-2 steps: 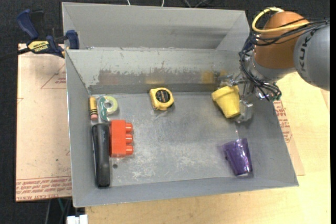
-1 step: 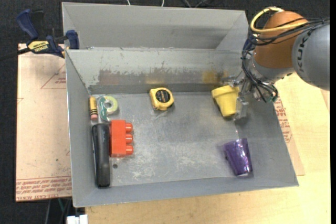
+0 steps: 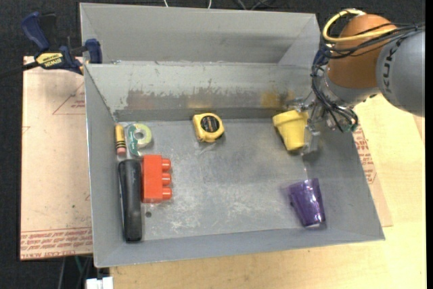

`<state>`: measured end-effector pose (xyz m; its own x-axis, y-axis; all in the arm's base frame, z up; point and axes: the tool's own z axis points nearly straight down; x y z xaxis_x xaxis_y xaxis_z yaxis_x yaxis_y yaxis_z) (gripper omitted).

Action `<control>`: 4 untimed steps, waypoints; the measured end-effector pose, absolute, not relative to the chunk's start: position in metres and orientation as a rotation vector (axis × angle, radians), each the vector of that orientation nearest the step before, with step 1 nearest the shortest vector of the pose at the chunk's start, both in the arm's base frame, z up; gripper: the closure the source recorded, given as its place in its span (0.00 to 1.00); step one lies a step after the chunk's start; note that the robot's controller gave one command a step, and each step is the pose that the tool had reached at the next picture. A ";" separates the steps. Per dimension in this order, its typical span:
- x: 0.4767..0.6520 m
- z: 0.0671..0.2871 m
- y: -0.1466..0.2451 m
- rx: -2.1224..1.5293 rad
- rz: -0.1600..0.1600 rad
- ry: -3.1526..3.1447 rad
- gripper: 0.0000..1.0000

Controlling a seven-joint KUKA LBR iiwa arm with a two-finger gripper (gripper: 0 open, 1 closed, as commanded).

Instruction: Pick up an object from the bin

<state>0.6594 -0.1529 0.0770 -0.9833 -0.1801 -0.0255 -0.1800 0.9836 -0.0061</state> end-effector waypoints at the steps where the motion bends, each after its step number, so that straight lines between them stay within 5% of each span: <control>1: 0.656 0.100 -0.151 -0.285 0.000 3.113 1.00; 3: 0.658 0.154 -0.151 -0.286 -0.002 3.104 1.00; 4: 0.658 0.159 -0.150 -0.287 0.000 3.105 1.00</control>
Offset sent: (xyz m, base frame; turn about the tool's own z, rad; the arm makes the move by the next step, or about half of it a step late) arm -0.0022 0.0007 0.0511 -0.0006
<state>0.6577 -0.1498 0.1592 -0.9828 -0.1831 -0.0230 -0.1831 0.9831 -0.0020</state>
